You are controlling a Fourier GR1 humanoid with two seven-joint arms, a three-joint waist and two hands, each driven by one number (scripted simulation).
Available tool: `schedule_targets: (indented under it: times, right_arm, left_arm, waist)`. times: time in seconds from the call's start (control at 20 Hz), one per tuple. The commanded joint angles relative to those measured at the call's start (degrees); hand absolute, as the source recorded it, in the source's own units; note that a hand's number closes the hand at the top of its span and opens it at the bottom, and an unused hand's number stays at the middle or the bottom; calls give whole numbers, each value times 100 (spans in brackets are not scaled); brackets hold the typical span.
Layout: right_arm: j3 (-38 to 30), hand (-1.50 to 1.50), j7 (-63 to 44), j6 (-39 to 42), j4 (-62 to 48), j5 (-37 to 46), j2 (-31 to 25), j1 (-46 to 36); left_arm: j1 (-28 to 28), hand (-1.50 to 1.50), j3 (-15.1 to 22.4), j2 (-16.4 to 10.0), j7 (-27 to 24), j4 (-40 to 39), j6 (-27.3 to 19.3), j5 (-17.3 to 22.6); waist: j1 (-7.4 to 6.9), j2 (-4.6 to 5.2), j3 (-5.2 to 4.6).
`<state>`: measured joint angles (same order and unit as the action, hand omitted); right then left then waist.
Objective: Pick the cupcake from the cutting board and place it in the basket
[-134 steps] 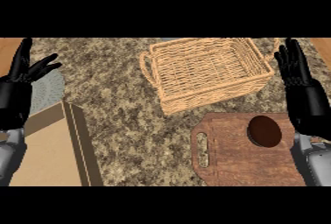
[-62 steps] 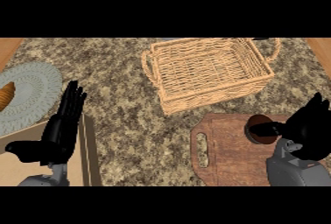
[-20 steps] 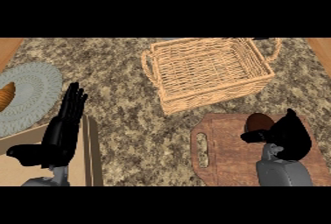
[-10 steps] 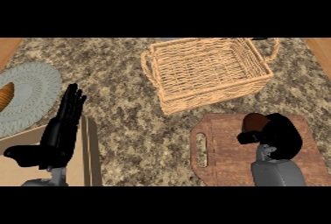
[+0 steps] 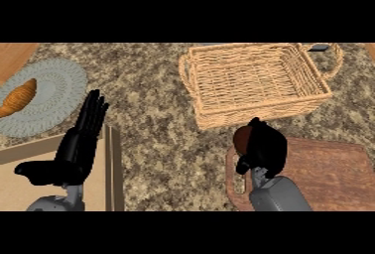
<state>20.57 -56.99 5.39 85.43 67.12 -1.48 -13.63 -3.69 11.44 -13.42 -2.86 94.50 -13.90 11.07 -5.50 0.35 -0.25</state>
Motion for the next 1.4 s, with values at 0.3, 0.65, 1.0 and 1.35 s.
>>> schedule_targets:
  times: [0.3, 0.65, 1.0, 1.35]
  right_arm:
    - [3243, 150, 1408, -704, -730, -852, 142, -960]
    - [4001, 150, 893, -2309, 564, -1890, 146, -1211]
    - [4503, 150, -402, -2654, 2090, -1579, 147, -1837]
    - [3438, 150, -1405, -1632, 2916, -1939, 145, -2620]
  left_arm:
    - [-269, 0, -92, 34, 52, -334, 55, 56]
    - [-57, 0, -150, 47, 124, -142, -169, 3]
    - [340, 0, -127, 50, 74, 152, -195, -58]
    - [242, 0, -287, 111, 6, -107, -130, -44]
  waist:
    - [21, 49, 31]
    - [301, -32, 30]
    - [462, -70, 22]
    - [541, -58, 18]
